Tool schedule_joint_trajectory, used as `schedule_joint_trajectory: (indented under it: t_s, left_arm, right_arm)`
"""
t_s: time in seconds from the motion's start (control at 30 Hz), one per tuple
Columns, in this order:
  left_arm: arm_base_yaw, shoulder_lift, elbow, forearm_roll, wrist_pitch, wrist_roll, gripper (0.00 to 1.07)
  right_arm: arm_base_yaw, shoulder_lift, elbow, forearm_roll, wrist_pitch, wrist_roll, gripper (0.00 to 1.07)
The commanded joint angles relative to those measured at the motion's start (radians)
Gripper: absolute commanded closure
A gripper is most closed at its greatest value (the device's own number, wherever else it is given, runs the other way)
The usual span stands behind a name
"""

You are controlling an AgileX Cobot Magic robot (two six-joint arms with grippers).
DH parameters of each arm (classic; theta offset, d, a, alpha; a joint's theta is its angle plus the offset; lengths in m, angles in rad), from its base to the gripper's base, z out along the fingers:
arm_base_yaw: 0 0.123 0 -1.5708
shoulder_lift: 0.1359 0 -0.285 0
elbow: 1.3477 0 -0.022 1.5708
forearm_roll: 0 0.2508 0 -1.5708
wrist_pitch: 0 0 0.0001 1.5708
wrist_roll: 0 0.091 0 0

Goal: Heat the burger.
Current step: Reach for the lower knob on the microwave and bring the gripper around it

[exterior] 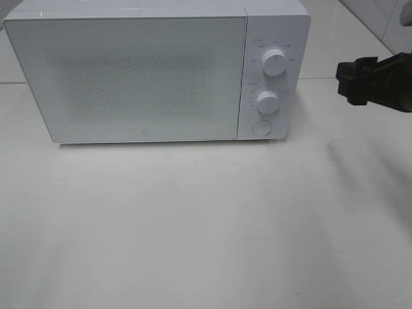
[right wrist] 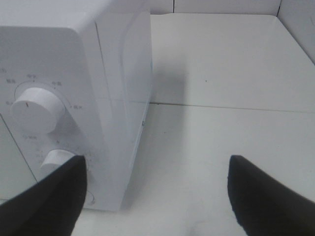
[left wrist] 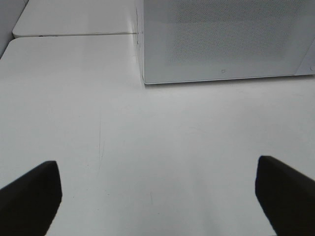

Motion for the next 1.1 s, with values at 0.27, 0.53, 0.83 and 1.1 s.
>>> schedule_joint_trajectory:
  t_s: [0.27, 0.53, 0.83, 1.1]
  left_arm:
    - [0.002, -0.024, 0.001, -0.002, -0.007, 0.003, 0.06]
    - [0.002, -0.024, 0.001, -0.002, -0.007, 0.003, 0.06]
    - [0.002, -0.024, 0.001, -0.002, -0.007, 0.003, 0.06]
    - [0.002, -0.024, 0.001, -0.002, -0.007, 0.003, 0.06]
  right_arm:
    - [0.205, 0.145, 0.024, 0.289, -0.218, -0.166, 0.32]
    - [0.367, 0.250, 0.023, 0.490, -0.366, -0.228, 0.32]
    - [0.520, 0.369, -0.005, 0.745, -0.495, -0.251, 0.32]
    - [0.566, 0.432, -0.064, 0.768, -0.517, -0.269, 0.32]
